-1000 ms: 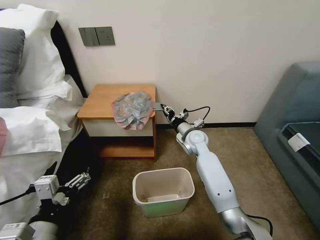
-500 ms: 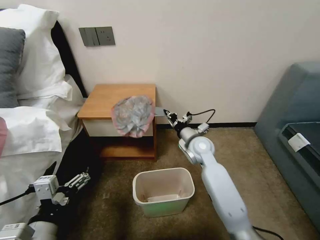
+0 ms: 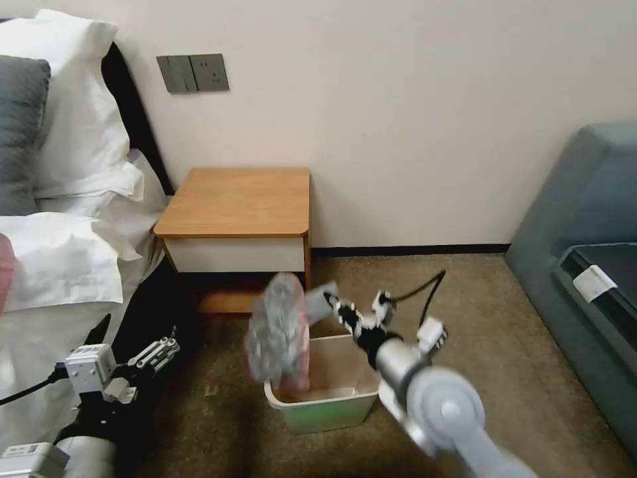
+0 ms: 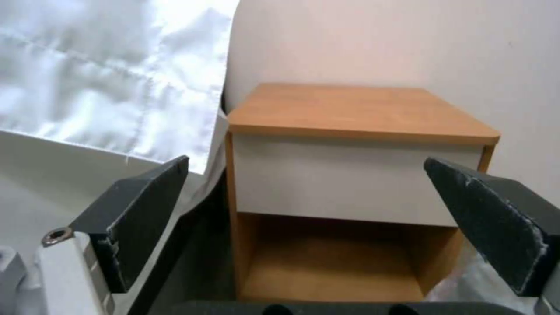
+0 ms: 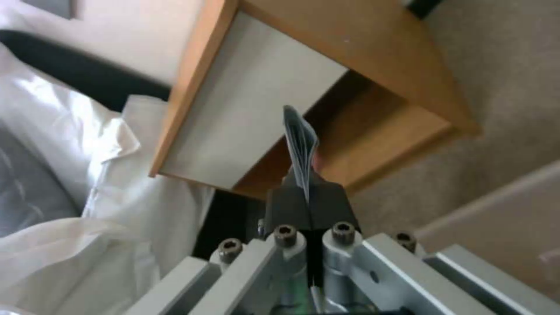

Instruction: Pick up the garbage bag from the table and place it over the trash can.

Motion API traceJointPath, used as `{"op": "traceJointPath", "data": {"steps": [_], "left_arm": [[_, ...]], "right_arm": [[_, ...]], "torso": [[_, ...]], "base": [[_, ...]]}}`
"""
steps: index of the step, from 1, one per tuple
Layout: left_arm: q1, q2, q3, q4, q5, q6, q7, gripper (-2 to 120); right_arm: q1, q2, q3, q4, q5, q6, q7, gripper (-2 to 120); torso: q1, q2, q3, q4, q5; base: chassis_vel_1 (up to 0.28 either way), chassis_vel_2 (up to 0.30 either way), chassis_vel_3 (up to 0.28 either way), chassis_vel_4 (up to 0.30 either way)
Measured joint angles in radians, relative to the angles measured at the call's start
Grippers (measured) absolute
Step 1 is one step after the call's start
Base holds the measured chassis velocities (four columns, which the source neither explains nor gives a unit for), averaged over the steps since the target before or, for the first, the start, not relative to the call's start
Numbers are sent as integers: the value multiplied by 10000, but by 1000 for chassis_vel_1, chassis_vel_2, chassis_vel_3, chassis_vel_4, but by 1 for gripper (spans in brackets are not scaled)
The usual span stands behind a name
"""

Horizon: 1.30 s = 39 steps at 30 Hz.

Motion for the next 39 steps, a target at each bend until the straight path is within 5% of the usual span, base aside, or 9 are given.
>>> {"op": "traceJointPath", "data": {"steps": [15, 25, 39], "left_arm": [[-181, -35, 89, 0, 0, -189, 11, 100], [-240, -109, 201, 0, -12, -424, 11, 100], [-262, -64, 327, 0, 91, -415, 11, 100]], "right_arm": [[-320, -543, -371, 868, 223, -514, 2587, 0], [-317, -734, -446, 1234, 589, -622, 4041, 39], [-855, -947, 176, 1827, 599, -656, 4178, 91]], "torso": [[0, 0, 1, 1, -2], [0, 0, 1, 1, -1], [0, 0, 1, 0, -1]], "base": [[0, 0, 0, 0], [0, 0, 0, 0], [0, 0, 0, 0]]}}
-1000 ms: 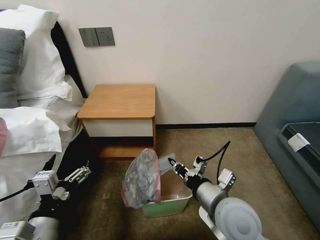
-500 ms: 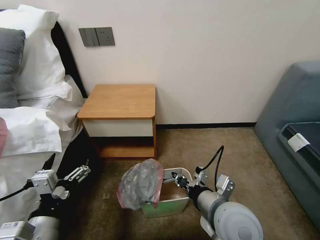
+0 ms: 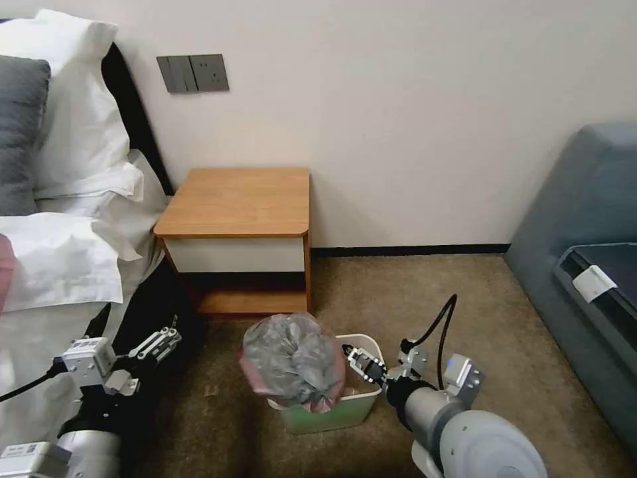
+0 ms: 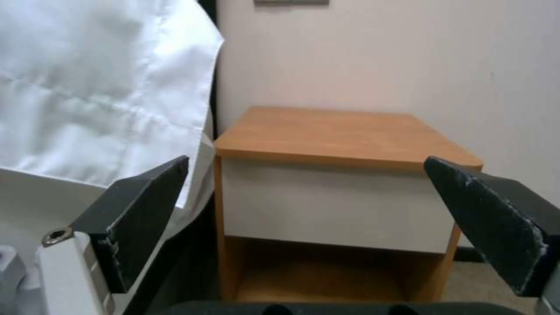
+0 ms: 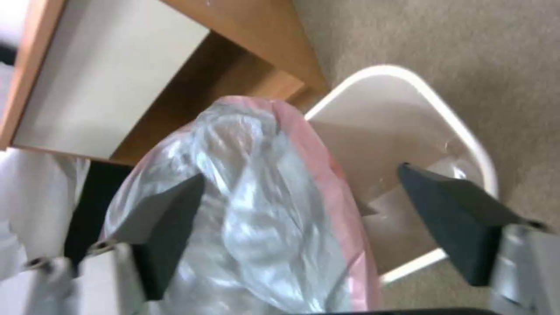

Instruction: Pick up the garbage bag from the table and place it over the trash can.

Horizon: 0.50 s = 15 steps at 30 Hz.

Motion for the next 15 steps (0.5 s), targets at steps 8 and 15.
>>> {"op": "traceJointPath", "data": {"steps": [8, 15], "left_arm": [[25, 414, 803, 0, 873, 52, 231, 100], [-313, 1228, 2812, 24, 922, 610, 156, 100]], "right_arm": [[-29, 136, 291, 77, -41, -23, -114, 100], [-12, 196, 618, -63, -194, -45, -268, 100]], "torso": [[0, 0, 0, 1, 1], [0, 0, 0, 1, 1]], "base": [[0, 0, 0, 0], [0, 0, 0, 0]]}}
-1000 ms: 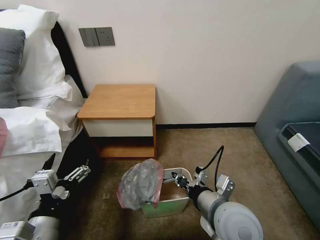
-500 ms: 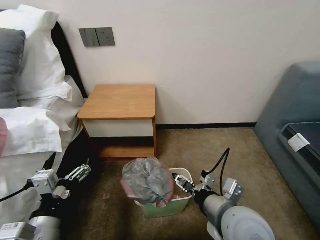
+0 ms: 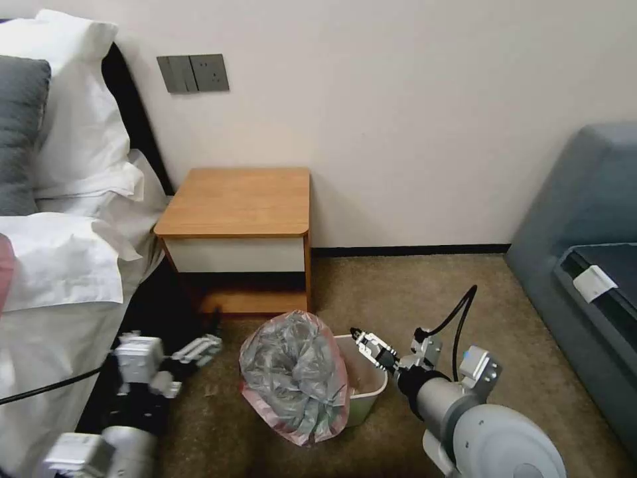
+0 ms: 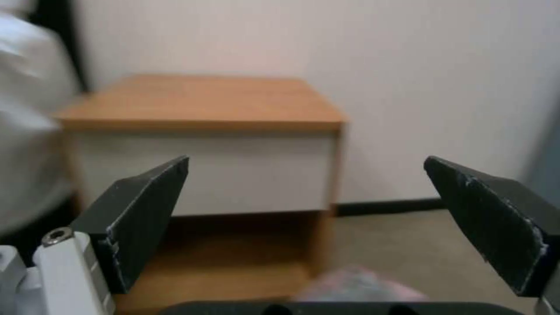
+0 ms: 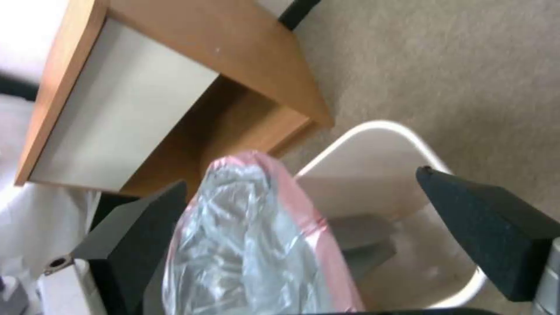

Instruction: Pick up the garbage bag from the table and place it over the trash can.

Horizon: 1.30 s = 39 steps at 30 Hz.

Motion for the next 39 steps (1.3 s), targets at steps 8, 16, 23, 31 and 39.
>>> {"op": "traceJointPath", "data": {"steps": [8, 16, 23, 31, 39], "left_arm": [[-503, 169, 1869, 1405, 742, 323, -805, 97], [-793, 25, 2501, 2427, 849, 933, -1894, 70], [-836, -95, 2561, 2652, 805, 1437, -2739, 46], [-1249, -209, 2707, 3056, 602, 1820, -3091, 48], [-2176, -420, 3374, 3418, -100, 2932, -4356, 43]], "right_arm": [[-713, 230, 1000, -37, -53, -5, -10, 100], [-1235, 483, 1383, 65, -325, -5, -131, 100], [-1519, 761, 1273, 59, -735, 1, -198, 100], [-1701, 814, 1077, -32, -1508, 92, -415, 100], [-1916, 818, 584, -419, -2635, 253, -681, 100]], "torso": [[0, 0, 0, -1, -1], [0, -1, 0, -1, 0], [0, 0, 0, -1, 0], [0, 0, 0, 0, -1], [0, -1, 0, -1, -1]], "base": [[0, 0, 0, 0], [0, 0, 0, 0], [0, 0, 0, 0], [0, 0, 0, 0], [0, 0, 0, 0]]}}
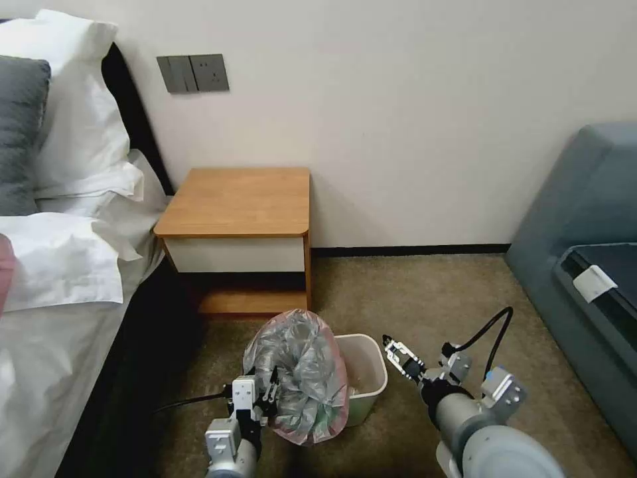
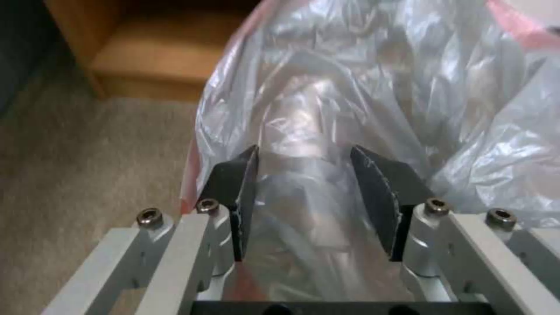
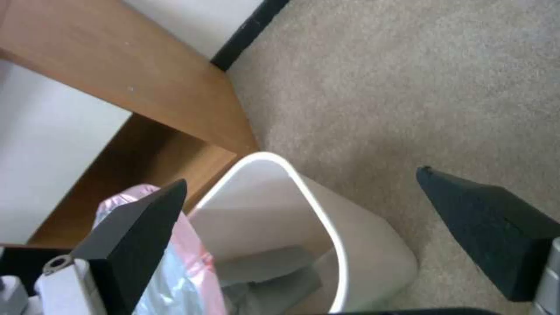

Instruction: Pick up the garbage bag from the table and place it over the trash can.

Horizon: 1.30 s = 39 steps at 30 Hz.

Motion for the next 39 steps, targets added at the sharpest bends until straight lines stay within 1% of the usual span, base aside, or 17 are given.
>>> {"op": "traceJointPath", "data": {"steps": [2, 7, 12, 15, 18, 20, 23, 24, 26, 28, 29, 32, 33, 35, 36, 38, 39], "left_arm": [[-275, -3, 84, 76, -261, 313, -250, 44], [-656, 1, 114, 234, -694, 678, -564, 44], [-1113, 5, 105, 377, -1412, 1151, -929, 44], [-1379, 2, 100, 497, -1993, 1602, -1257, 44], [-1473, 6, 85, 577, -2207, 1691, -1374, 43], [-1511, 7, 81, 625, -2255, 1690, -1394, 42], [-1535, -16, 73, 683, -2344, 1601, -1398, 29], [-1535, -16, 73, 683, -2344, 1601, -1398, 29], [-1470, -21, 78, 685, -2308, 1404, -1392, 21], [-1254, 23, 111, 604, -2083, 1081, -1320, 11], [-1254, 23, 111, 604, -2083, 1081, -1320, 11], [-771, 161, 69, 453, -1430, 42, -1018, 6], [-771, 161, 69, 453, -1430, 42, -1018, 6], [-369, 275, -108, 325, -833, -1003, -609, 6], [-224, 304, -185, 296, -515, -1428, -426, 6], [-185, 312, -213, 291, -415, -1562, -367, 6], [31, 337, -405, 283, 235, -2377, 7, 6]], "right_arm": [[-5, 20, -87, -93, -103, 44, -16, 100], [-20, 25, -150, -184, -208, 91, -20, 100], [-72, 30, -154, -245, -243, 114, -21, 100], [-37, 44, -164, -284, -259, 121, -20, 100], [13, 54, -186, -301, -266, 123, -21, 100], [42, 59, -192, -304, -271, 124, -23, 100], [121, 43, -195, -282, -305, 124, -171, 100], [121, 43, -195, -282, -305, 124, -171, 100], [223, -36, -202, -227, -445, 105, -569, 100], [442, -233, -303, -201, -800, 33, -1462, 100], [442, -233, -303, -201, -800, 33, -1462, 100], [900, -619, -626, -247, -1367, -114, -2937, 100], [900, -619, -626, -247, -1367, -114, -2937, 100], [1133, -840, -781, -218, -1271, -442, -3827, 100], [1218, -917, -871, -119, -1041, -651, -4025, 100], [1240, -935, -896, -85, -961, -709, -4052, 100], [1345, -1032, -1026, 150, -98, -1057, -4060, 100]], "torso": [[0, 0, 0, 0, 0], [0, 0, 0, 0, 0], [0, 0, 0, 0, 0], [0, 0, 0, 0, 0], [0, 0, 0, 1, 3], [0, 0, -1, 2, 3], [0, 0, -1, 2, 4], [0, 0, -1, 2, 4], [0, 0, -1, 0, 1], [-1, 0, 0, -1, -4], [-1, 0, 0, -1, -4], [0, 0, 2, 0, -5], [0, 0, 2, 0, -5], [0, 0, 1, 1, -3], [0, 0, 1, 1, -2], [0, 0, 1, 1, -2], [0, 0, 1, 1, -2]], "base": [[0, 0, 0, 0], [0, 0, 0, 0], [0, 0, 0, 0], [0, 0, 0, 0], [0, 0, 0, 0], [0, 0, 0, 0], [0, 0, 0, 0], [0, 0, 0, 0], [0, 0, 0, 0], [0, 0, 0, 0], [0, 0, 0, 0], [0, 0, 0, 0], [0, 0, 0, 0], [0, 0, 0, 0], [0, 0, 0, 0], [0, 0, 0, 0], [0, 0, 0, 0]]}}
